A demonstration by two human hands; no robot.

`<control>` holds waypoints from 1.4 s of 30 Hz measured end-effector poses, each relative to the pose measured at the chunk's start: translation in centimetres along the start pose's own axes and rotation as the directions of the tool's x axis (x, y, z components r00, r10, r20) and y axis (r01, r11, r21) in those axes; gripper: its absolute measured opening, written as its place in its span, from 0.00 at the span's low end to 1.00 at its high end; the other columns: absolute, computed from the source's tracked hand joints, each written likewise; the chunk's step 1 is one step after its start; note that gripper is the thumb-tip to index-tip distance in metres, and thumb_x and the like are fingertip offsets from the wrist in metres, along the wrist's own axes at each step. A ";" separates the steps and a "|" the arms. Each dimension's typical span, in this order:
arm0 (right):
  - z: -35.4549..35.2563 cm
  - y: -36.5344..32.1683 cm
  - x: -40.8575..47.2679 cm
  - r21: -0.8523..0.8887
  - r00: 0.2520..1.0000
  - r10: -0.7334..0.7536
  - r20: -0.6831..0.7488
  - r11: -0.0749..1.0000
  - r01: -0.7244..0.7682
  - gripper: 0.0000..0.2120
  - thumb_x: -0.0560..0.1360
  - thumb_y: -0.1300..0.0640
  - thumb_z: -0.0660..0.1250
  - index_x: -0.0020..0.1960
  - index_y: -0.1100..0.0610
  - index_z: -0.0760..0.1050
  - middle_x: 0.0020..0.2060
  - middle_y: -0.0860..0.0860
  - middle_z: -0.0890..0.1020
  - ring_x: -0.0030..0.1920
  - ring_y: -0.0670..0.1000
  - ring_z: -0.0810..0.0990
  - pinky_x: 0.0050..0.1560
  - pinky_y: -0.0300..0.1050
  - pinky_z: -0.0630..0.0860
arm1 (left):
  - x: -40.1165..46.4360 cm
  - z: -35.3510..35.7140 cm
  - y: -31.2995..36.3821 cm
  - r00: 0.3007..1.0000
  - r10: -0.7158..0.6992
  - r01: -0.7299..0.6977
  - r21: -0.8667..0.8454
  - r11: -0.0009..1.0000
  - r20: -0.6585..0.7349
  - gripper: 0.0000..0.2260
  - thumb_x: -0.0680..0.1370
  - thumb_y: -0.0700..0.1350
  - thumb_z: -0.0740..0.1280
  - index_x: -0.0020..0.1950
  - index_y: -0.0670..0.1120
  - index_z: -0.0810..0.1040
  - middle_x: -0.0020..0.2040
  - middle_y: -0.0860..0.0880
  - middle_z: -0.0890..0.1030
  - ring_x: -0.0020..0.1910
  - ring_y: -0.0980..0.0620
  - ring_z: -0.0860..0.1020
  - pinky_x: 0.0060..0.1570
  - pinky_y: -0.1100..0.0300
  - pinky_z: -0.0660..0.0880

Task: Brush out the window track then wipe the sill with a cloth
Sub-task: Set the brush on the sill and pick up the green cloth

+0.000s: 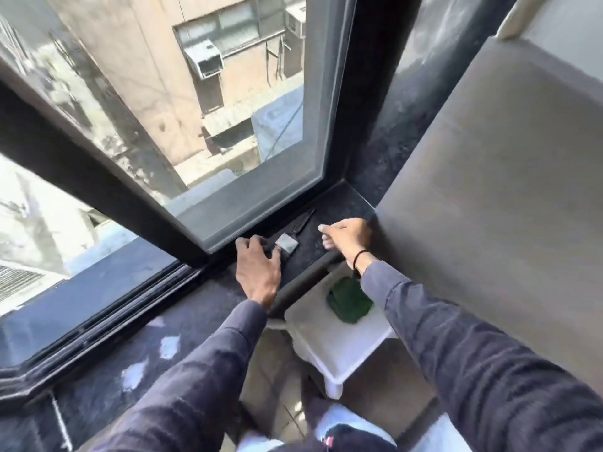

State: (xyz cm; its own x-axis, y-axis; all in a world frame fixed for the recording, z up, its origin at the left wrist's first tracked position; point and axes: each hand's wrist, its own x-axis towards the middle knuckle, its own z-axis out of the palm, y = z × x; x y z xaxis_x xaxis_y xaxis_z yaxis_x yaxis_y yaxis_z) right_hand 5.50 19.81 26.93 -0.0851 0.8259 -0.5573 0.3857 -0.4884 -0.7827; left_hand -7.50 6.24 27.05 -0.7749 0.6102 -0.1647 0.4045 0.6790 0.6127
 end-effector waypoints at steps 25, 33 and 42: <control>-3.5 30.7 9.2 0.200 0.791 0.580 -0.196 0.813 -0.547 0.25 0.54 0.49 0.83 0.46 0.59 0.82 0.47 0.56 0.86 0.46 0.56 0.86 0.47 0.53 0.85 | -3.5 29.7 -9.5 0.682 0.358 -0.535 0.101 0.839 0.638 0.18 0.77 0.37 0.61 0.66 0.32 0.71 0.59 0.28 0.75 0.56 0.28 0.75 0.54 0.37 0.75; -3.4 23.7 -2.1 0.416 0.836 0.515 0.188 0.730 -0.543 0.18 0.69 0.59 0.78 0.57 0.61 0.81 0.55 0.61 0.85 0.53 0.60 0.86 0.57 0.61 0.82 | -7.3 16.5 -8.9 0.709 0.333 -0.261 -0.206 0.943 0.622 0.17 0.74 0.37 0.62 0.63 0.40 0.72 0.57 0.38 0.80 0.55 0.40 0.78 0.53 0.52 0.74; 7.8 12.2 -17.2 0.476 0.875 0.212 0.436 0.770 -0.424 0.20 0.75 0.63 0.71 0.66 0.61 0.77 0.63 0.62 0.81 0.60 0.61 0.82 0.55 0.60 0.82 | -9.8 -6.4 -13.0 0.891 0.413 -0.333 -0.348 0.876 0.186 0.13 0.78 0.40 0.66 0.62 0.39 0.75 0.58 0.42 0.81 0.55 0.49 0.77 0.57 0.58 0.72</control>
State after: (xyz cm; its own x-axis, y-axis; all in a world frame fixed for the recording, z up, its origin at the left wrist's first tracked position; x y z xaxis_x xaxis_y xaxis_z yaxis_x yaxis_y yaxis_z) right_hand 4.52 -2.55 24.82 -0.3933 0.4961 -0.7741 -0.1042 -0.8606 -0.4986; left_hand -8.29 -11.16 25.59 -0.4332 0.9005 -0.0376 0.4438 0.2494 0.8607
